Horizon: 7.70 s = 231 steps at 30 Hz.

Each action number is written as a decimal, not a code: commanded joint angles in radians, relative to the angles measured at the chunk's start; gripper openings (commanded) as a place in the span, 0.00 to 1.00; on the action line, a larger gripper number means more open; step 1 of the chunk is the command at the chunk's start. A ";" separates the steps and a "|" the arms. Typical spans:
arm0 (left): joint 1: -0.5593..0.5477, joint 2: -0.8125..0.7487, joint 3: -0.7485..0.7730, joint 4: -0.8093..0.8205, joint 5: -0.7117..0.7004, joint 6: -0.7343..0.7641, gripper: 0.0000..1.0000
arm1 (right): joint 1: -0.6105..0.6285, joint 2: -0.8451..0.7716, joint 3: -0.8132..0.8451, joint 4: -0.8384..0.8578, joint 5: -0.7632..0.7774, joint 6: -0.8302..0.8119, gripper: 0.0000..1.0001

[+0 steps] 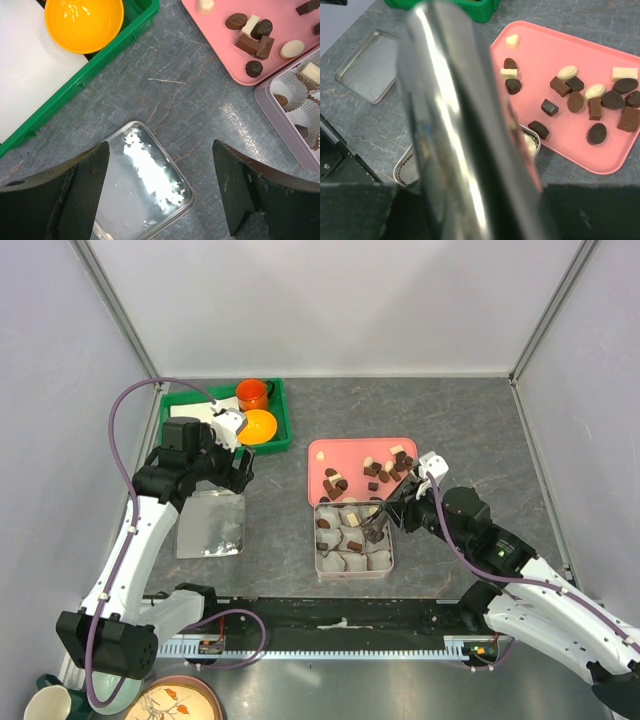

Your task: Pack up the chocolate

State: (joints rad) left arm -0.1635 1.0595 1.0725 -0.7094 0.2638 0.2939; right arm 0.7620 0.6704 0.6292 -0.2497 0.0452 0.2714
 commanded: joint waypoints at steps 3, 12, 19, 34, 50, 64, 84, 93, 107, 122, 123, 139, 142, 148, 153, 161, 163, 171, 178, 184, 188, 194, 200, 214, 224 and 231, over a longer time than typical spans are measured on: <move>0.004 -0.001 0.012 0.002 0.002 0.002 0.91 | 0.005 -0.006 -0.013 0.044 -0.001 0.014 0.29; 0.004 -0.006 0.012 0.004 -0.005 0.008 0.91 | 0.005 0.012 -0.019 0.061 0.010 0.015 0.37; 0.004 -0.012 0.007 0.004 -0.008 0.013 0.91 | 0.005 0.024 0.012 0.064 0.022 0.006 0.38; 0.004 -0.021 0.003 0.007 -0.015 0.018 0.93 | 0.007 0.046 0.081 0.087 0.039 -0.024 0.37; 0.004 -0.016 0.004 0.018 -0.017 0.017 0.93 | -0.071 0.530 0.286 0.605 0.254 -0.299 0.20; 0.004 -0.009 -0.005 0.027 -0.020 0.027 0.93 | -0.190 0.785 0.317 0.675 0.142 -0.232 0.42; 0.004 -0.030 -0.008 0.019 -0.029 0.033 0.93 | -0.216 0.793 0.231 0.668 0.117 -0.198 0.46; 0.004 -0.032 -0.009 0.019 -0.026 0.037 0.93 | -0.220 0.790 0.193 0.662 0.128 -0.201 0.45; 0.004 -0.039 -0.016 0.019 -0.029 0.040 0.93 | -0.222 0.799 0.142 0.670 0.110 -0.182 0.35; 0.004 -0.039 -0.006 0.008 -0.024 0.039 0.93 | -0.204 0.583 0.270 0.586 -0.073 -0.110 0.24; 0.004 -0.038 -0.006 0.010 -0.024 0.039 0.93 | -0.188 0.545 0.265 0.561 -0.082 -0.109 0.24; 0.004 -0.015 0.001 0.016 -0.015 0.031 0.93 | 0.137 0.176 0.076 0.310 -0.142 0.037 0.22; 0.004 -0.012 0.007 0.014 -0.015 0.028 0.93 | 0.175 0.169 0.069 0.299 -0.153 0.052 0.22; 0.004 -0.015 0.018 0.004 -0.014 0.025 0.93 | 0.256 0.208 0.026 0.329 -0.150 0.081 0.22; 0.004 -0.018 0.020 0.001 -0.018 0.028 0.93 | 0.296 0.230 -0.017 0.355 -0.116 0.086 0.25; 0.004 -0.021 0.014 0.001 -0.017 0.030 0.93 | 0.296 0.262 -0.022 0.392 -0.093 0.065 0.27; 0.004 -0.023 0.012 -0.001 -0.020 0.030 0.93 | 0.296 0.267 -0.020 0.398 -0.088 0.061 0.27; 0.005 -0.029 0.004 0.002 -0.023 0.033 0.93 | 0.296 0.273 -0.017 0.400 -0.079 0.054 0.35; 0.004 -0.029 0.001 0.004 -0.021 0.030 0.94 | 0.296 0.268 0.000 0.388 -0.059 0.034 0.42; 0.004 -0.033 0.000 0.002 -0.020 0.030 0.94 | 0.296 0.267 0.046 0.363 -0.018 -0.021 0.40; 0.004 -0.033 0.000 0.004 -0.014 0.027 0.94 | 0.296 0.279 0.136 0.349 0.103 -0.107 0.38; 0.004 -0.036 0.003 0.002 -0.012 0.027 0.94 | 0.188 0.434 0.289 0.372 0.115 -0.193 0.31; 0.004 -0.036 -0.003 0.004 -0.014 0.030 0.94 | 0.027 0.644 0.397 0.493 0.059 -0.219 0.22; 0.004 -0.027 -0.016 0.021 -0.026 0.048 0.94 | -0.066 1.063 0.627 0.633 0.074 -0.242 0.35; 0.004 -0.021 -0.014 0.025 -0.028 0.054 0.94 | -0.076 1.156 0.664 0.650 0.099 -0.250 0.48; 0.004 -0.018 -0.009 0.024 -0.035 0.060 0.94 | -0.078 1.212 0.670 0.647 0.101 -0.235 0.49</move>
State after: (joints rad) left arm -0.1635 1.0424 1.0565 -0.7078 0.2375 0.3164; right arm 0.6895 1.8561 1.2549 0.3431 0.1341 0.0296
